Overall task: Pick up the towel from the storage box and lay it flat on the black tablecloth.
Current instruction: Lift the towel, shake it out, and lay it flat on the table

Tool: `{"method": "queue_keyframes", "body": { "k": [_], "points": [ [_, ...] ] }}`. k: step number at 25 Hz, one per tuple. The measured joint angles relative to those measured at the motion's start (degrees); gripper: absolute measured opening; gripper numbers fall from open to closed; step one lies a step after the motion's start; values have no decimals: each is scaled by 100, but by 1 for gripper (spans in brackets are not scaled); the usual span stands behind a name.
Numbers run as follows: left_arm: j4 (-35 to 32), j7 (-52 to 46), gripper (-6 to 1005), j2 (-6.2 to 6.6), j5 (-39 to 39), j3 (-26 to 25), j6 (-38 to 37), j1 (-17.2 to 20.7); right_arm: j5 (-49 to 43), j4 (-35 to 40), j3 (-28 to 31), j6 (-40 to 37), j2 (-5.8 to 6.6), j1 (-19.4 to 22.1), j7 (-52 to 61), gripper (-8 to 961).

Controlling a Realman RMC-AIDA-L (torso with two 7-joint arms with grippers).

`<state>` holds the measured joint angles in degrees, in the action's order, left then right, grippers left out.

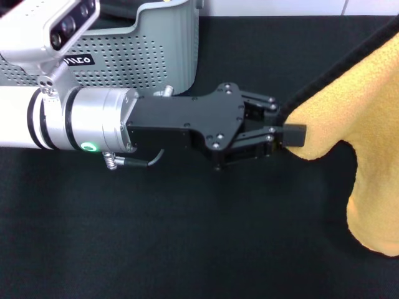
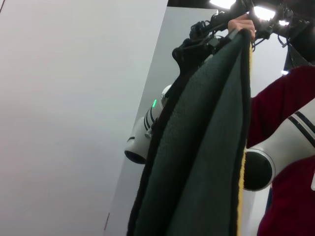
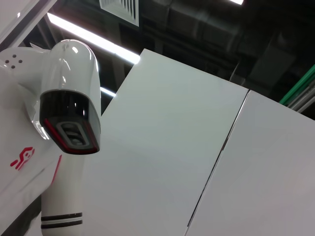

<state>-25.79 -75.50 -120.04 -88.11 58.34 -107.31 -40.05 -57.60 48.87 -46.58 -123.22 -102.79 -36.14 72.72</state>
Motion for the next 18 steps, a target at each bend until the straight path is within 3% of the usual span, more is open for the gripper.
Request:
{"method": "queue_keyframes", "body": {
  "k": [8, 10, 13, 18],
  "points": [
    [-5, 10, 93, 13, 37, 122, 0, 13, 6, -17, 26, 1, -41, 30, 6, 4],
    [-31, -31, 89, 33, 37, 111, -2, 18, -5, -81, 19, 4, -53, 67, 9, 4],
    [-74, -285, 83, 133, 36, 90, -24, 32, -33, -288, -8, 7, -102, 165, 11, 5],
    [-128, -1318, 63, 431, 125, -363, -134, 215, -109, -616, -17, 17, -286, 343, 6, 5]
  ]
}}
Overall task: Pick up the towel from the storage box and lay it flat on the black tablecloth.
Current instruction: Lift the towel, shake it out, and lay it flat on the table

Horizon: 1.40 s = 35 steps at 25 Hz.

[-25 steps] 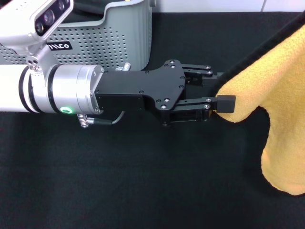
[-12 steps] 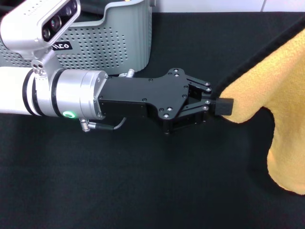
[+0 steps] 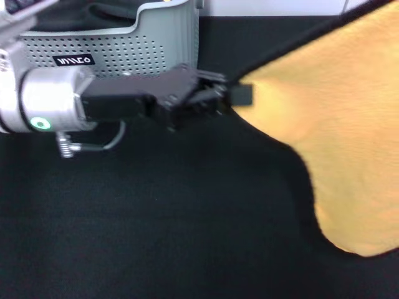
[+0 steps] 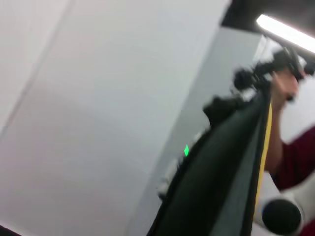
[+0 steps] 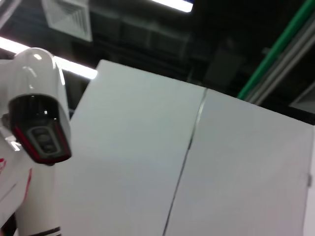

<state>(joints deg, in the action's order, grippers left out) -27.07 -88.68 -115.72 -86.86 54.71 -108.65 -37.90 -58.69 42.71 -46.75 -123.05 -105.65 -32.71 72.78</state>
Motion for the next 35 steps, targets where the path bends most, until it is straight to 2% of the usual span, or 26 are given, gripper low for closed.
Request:
{"method": "queue_keyframes", "body": {
  "k": [3, 8, 12, 14, 18, 21, 23, 25, 27, 30, 33, 35],
  "points": [
    [-15, -257, 51, 62, 24, -126, -83, 142, -118, -217, 4, 2, -96, 48, -23, 5],
    [-17, -379, 37, 63, -89, -63, -205, 299, -244, -541, 1, 2, -241, 67, -45, 5],
    [-150, -455, 24, 204, -266, -4, -675, 291, -253, -638, -80, -1, -427, 204, 16, 5],
    [-413, -578, 6, 343, -258, 94, -789, 363, -256, -627, -249, 3, -516, 321, 93, 4],
    [-1244, -733, 6, 768, 60, 548, -818, 716, -442, -567, -743, 1, -580, 533, 543, 4],
    [-1967, -787, 5, 1228, 711, 1107, -822, 1101, -499, -458, -1179, -1, -661, 726, 678, 4],
    [-2325, -909, 5, 1458, 1093, 1312, -825, 1305, -490, -285, -1375, -3, -780, 904, 754, 4],
    [-2597, -1080, 5, 1586, 1304, 1386, -826, 1452, -466, -144, -1540, -7, -902, 1054, 848, 4],
    [-2779, -1238, 5, 1649, 1308, 1408, -826, 1547, -369, -75, -1796, -10, -984, 1163, 928, 4],
    [-3046, -1445, 5, 1778, 1269, 1518, -830, 1704, 97, -104, -2498, -8, -1020, 1294, 912, 4],
    [-3155, -1552, 5, 2035, 1352, 1699, -839, 1763, 560, -207, -3047, 6, -1027, 1424, 786, 4],
    [-3172, -1631, 6, 2185, 1395, 1746, -840, 1758, 693, -349, -3177, 11, -1035, 1462, 735, 4]
  ]
}}
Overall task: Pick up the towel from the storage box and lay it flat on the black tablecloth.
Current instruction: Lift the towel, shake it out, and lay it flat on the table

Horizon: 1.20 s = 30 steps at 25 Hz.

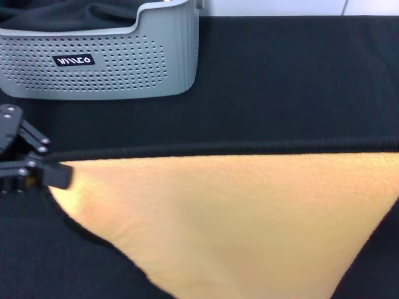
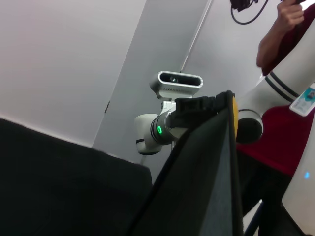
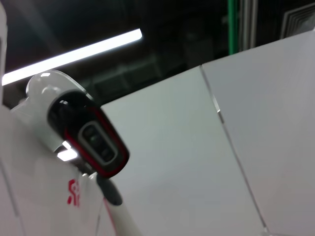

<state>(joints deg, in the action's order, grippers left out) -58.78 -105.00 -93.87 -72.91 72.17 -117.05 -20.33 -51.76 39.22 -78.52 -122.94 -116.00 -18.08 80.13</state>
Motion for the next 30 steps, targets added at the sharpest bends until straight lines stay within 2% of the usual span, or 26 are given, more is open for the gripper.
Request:
{"method": "queue_keyframes", "body": {
  "k": [2, 4, 6, 8, 9, 11, 12, 14, 16, 18, 22, 30],
  "points": [
    [-8, -109, 6, 155, 5, 4, 0, -13, 106, -353, -60, 19, -10, 1, -99, 4],
    [4, -145, 6, 229, -87, -62, 4, -34, 161, -742, -62, 131, -13, -36, -306, 4],
    [30, -146, 6, 235, -350, -245, 14, -76, 188, -1062, -50, 366, -9, -108, -561, 5],
    [99, -134, 6, 106, -896, -647, 29, -174, 192, -1228, -48, 639, 0, -234, -753, 5],
    [188, -132, 6, -3, -1259, -916, 38, -267, 190, -1284, -56, 811, 8, -314, -847, 5],
    [436, -130, 6, -289, -2190, -1499, 51, -604, 178, -1358, -72, 1142, 21, -469, -975, 5],
    [501, -130, 5, -383, -2491, -1686, 58, -725, 152, -1378, -80, 1315, 27, -543, -1015, 5],
    [649, -111, 5, -684, -3520, -2378, 118, -1088, 60, -1403, -86, 1755, 39, -746, -1071, 5],
    [713, -80, 5, -900, -4345, -2856, 298, -1364, -55, -1406, -91, 2216, 42, -931, -1073, 5],
    [746, -69, 5, -1089, -4951, -3101, 584, -1605, -211, -1407, -98, 2732, 42, -1099, -1056, 5],
    [901, -110, 5, -1253, -5429, -3135, 1179, -1856, -471, -1407, -93, 3654, 50, -1365, -1047, 5],
    [1018, -256, 5, -1328, -5592, -3097, 2098, -1920, -715, -1408, -105, 5088, 49, -1747, -930, 5]
  ]
}}
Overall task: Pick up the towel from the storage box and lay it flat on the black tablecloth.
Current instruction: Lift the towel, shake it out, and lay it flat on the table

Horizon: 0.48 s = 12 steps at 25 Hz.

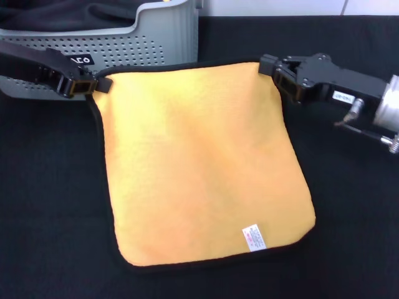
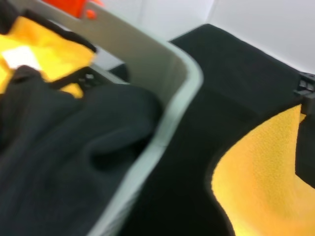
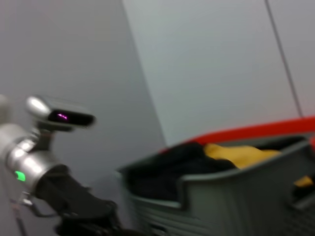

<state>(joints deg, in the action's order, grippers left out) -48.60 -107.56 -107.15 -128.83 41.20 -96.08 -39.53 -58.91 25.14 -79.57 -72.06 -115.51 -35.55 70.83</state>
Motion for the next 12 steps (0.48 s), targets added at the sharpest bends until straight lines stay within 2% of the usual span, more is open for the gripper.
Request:
{"method": "queue_keyframes", "body": {
  "k": [6, 12],
  "points": [
    [84, -17, 5, -190, -385, 11, 723, -37, -88, -2, -262, 874, -44, -286, 262, 4],
    [300, 48, 6, -287, -529, 9, 1108, -137, -88, -7, -699, 1500, -51, -532, 602, 5]
  ]
}}
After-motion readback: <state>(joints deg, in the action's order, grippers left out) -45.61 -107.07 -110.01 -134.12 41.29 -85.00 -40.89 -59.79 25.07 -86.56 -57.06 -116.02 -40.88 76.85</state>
